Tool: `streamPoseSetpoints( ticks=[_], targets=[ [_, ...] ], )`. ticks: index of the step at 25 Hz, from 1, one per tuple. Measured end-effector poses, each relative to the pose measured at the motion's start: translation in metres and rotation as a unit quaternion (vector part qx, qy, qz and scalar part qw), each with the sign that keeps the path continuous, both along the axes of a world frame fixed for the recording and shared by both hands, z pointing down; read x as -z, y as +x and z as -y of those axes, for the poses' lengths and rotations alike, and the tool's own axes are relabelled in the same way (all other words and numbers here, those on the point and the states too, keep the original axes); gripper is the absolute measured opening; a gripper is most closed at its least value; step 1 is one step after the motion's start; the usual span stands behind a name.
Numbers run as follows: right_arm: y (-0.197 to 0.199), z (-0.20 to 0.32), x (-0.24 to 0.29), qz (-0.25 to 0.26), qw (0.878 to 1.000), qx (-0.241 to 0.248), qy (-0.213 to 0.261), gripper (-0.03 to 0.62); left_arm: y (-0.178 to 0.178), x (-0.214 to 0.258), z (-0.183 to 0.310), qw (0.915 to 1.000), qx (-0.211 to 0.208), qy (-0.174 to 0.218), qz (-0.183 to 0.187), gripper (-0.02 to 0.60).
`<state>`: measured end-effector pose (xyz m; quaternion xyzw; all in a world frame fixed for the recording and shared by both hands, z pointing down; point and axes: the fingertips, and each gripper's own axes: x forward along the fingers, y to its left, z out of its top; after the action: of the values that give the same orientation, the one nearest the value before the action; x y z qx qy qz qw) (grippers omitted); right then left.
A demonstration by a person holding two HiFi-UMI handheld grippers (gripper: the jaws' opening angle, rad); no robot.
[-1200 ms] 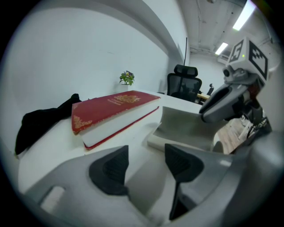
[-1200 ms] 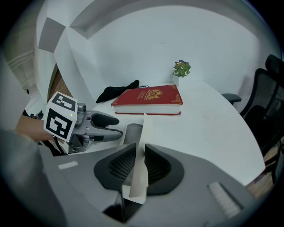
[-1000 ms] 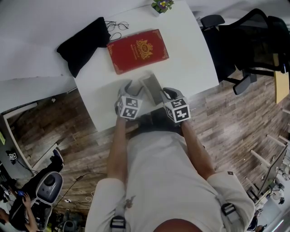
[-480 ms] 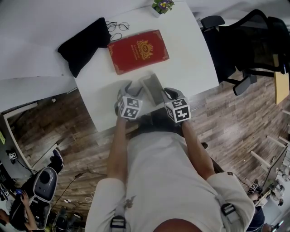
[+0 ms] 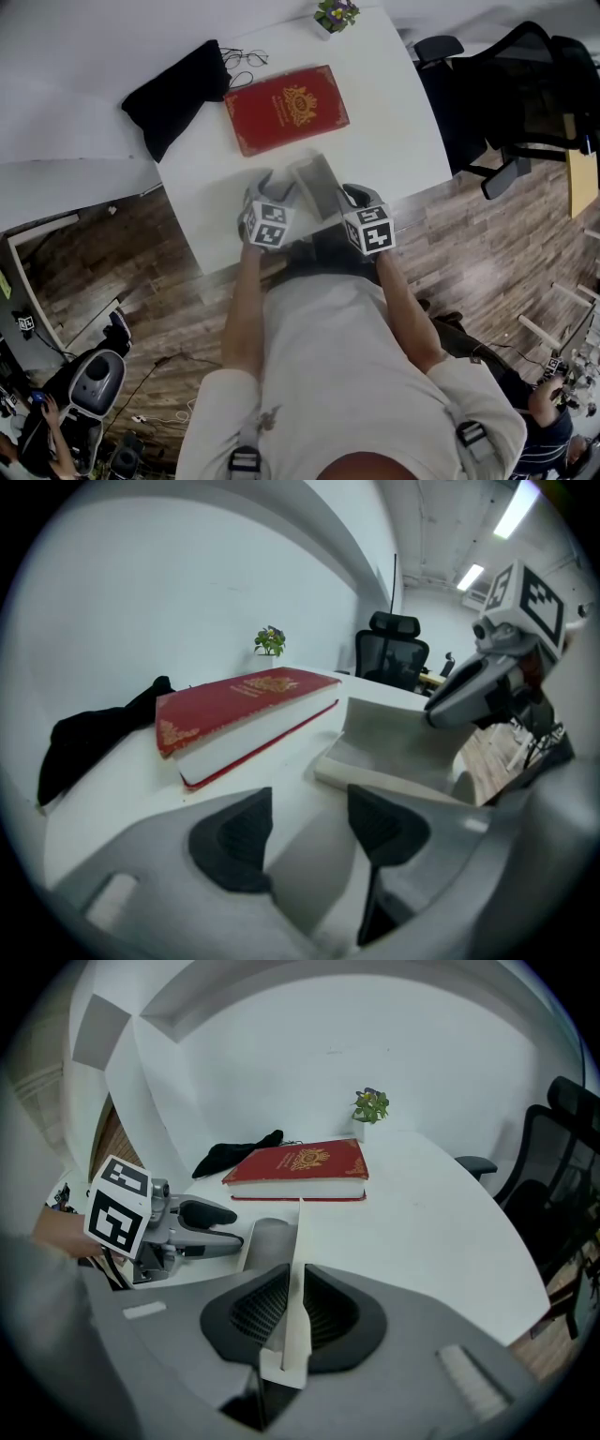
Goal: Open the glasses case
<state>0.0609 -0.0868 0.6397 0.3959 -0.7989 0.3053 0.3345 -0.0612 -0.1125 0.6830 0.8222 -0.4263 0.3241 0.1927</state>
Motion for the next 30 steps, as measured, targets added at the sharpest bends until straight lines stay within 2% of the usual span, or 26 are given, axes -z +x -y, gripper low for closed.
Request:
streamPoseSetpoints(
  ticks=[8, 15, 25, 30],
  targets=[
    [0.000, -0.001, 0.003, 0.000, 1.000, -0.001, 0.007, 0.049, -0.002, 0.003, -0.004, 0.9999, 0.010, 0.001, -0.007, 0.252],
    [-0.001, 0.000, 0.011, 0.004, 1.000, 0.000, 0.027, 0.052, -0.002, 0.015, -0.003, 0.9997, 0.011, 0.018, -0.011, 0.252],
    [-0.007, 0.004, 0.040, 0.015, 0.995, 0.000, 0.095, 0.117, -0.002, 0.050, -0.009, 0.9979, 0.023, 0.055, -0.027, 0.252],
    [-0.008, 0.004, 0.058, 0.019, 0.991, 0.001, 0.130, 0.133, -0.002, 0.078, -0.012, 0.9943, 0.035, 0.090, -0.045, 0.250]
  ],
)
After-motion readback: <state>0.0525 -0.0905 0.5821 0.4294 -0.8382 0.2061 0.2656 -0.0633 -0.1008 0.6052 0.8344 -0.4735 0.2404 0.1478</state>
